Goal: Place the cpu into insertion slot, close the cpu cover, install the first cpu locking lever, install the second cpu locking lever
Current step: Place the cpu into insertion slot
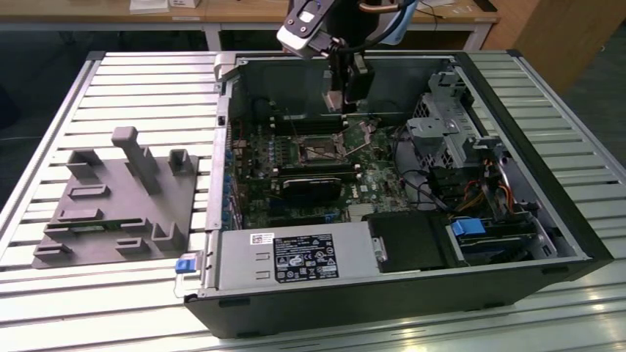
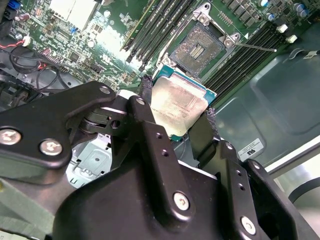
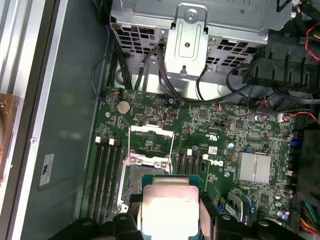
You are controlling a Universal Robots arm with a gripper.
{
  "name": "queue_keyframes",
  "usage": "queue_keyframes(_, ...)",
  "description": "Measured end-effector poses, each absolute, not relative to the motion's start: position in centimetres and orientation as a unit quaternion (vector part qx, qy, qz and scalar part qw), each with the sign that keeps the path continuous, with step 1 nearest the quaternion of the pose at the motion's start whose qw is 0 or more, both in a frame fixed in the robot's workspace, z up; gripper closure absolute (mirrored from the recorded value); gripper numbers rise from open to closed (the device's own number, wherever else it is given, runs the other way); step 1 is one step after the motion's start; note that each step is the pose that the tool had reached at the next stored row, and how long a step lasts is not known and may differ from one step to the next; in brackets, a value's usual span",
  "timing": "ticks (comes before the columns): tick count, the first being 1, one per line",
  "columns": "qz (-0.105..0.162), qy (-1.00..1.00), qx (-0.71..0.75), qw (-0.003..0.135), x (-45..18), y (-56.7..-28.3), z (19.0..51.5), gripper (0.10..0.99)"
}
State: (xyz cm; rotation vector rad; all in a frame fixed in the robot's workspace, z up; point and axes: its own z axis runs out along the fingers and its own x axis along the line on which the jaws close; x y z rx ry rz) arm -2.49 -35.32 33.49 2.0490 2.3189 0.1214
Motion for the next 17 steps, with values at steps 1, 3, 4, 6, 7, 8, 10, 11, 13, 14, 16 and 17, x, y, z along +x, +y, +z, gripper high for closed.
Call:
queue_keyframes(1, 0.039, 0.749, 0.661, 0.022, -2.49, -35.32, 33.47, 0.549)
queue_keyframes(3, 0.039, 0.749, 0.661, 0.022, -2.49, -35.32, 33.43, 0.549)
queue_keyframes(4, 0.039, 0.749, 0.661, 0.022, -2.49, -35.32, 33.42, 0.549)
queue_keyframes(6, 0.039, 0.749, 0.661, 0.022, -2.49, -35.32, 33.38, 0.549)
queue_keyframes(7, 0.039, 0.749, 0.662, 0.022, -2.49, -35.32, 33.36, 0.549)
queue_keyframes(8, 0.039, 0.749, 0.662, 0.022, -2.49, -35.32, 33.34, 0.549)
queue_keyframes(10, 0.039, 0.749, 0.662, 0.022, -2.49, -35.32, 33.3, 0.549)
queue_keyframes(11, 0.039, 0.749, 0.662, 0.022, -2.49, -35.32, 33.28, 0.549)
queue_keyframes(13, 0.039, 0.749, 0.662, 0.022, -2.49, -35.32, 33.23, 0.549)
queue_keyframes(14, 0.039, 0.749, 0.662, 0.022, -2.49, -35.32, 33.21, 0.549)
queue_keyframes(16, 0.039, 0.749, 0.662, 0.022, -2.49, -35.32, 33.16, 0.549)
queue_keyframes(17, 0.039, 0.749, 0.662, 0.022, -2.49, -35.32, 33.13, 0.549)
